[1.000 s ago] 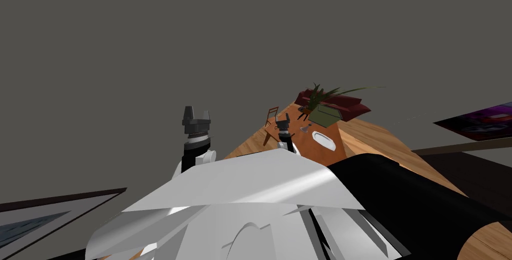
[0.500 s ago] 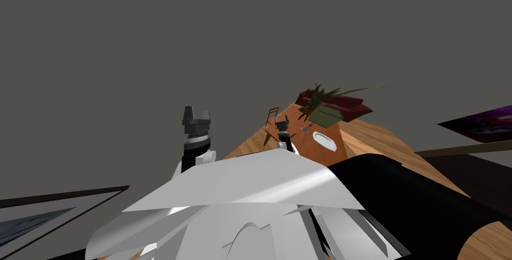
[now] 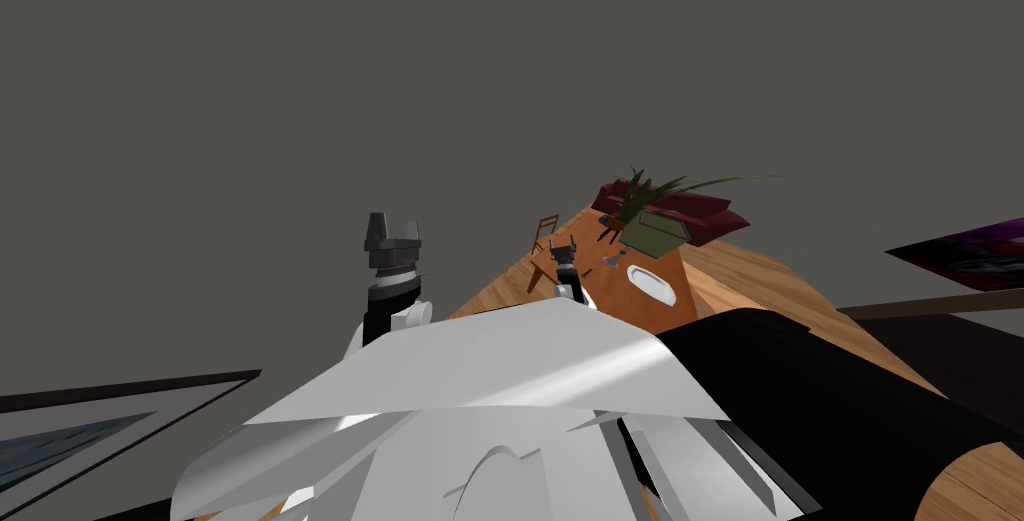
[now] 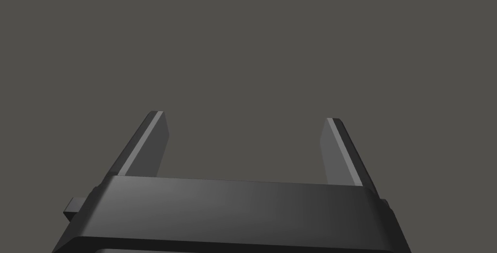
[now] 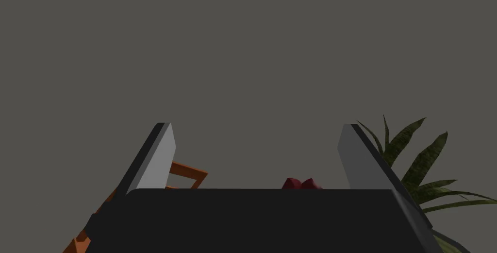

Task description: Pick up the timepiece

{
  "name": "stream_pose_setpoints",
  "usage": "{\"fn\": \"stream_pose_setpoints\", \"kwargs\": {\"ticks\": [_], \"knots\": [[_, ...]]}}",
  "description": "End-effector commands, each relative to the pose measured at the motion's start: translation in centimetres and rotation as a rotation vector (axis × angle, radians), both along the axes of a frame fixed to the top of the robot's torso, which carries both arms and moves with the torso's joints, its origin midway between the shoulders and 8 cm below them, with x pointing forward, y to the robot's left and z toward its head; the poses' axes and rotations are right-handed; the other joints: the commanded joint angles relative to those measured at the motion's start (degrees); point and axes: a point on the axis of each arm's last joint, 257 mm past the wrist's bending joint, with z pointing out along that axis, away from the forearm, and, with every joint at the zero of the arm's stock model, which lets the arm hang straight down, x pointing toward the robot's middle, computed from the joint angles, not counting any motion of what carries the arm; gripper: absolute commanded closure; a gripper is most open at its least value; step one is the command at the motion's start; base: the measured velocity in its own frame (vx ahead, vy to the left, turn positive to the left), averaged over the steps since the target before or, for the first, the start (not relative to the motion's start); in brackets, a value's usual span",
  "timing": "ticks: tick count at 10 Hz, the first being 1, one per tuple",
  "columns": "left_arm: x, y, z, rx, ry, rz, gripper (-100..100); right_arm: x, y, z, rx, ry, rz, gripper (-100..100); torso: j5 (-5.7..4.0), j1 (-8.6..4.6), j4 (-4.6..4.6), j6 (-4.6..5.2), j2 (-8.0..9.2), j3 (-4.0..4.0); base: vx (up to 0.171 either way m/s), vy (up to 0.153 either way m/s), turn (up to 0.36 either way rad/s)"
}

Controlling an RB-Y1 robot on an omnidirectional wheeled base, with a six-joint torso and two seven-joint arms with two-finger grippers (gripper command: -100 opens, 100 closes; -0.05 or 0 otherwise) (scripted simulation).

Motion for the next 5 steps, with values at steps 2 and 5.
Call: {"fn": "stream_pose_setpoints", "kwargs": {"ticks": [2, 5], "knots": [[0.0, 0.0, 0.0, 0.000, 0.000, 0.000, 0, 0.5, -1.1, -2.8, 0.106, 0.043, 0.005, -100, 0.00, 0.01, 0.00, 0.00, 0.00, 0.00, 0.016, -0.002, 0.013], [0.0, 0.0, 0.0, 0.000, 0.000, 0.000, 0, 0.6, -2.2, -5.4, 0.205, 0.081, 0.009, -100, 0.00, -0.01, -0.01, 0.00, -0.04, -0.02, 0.022, -0.004, 0.010]]}}
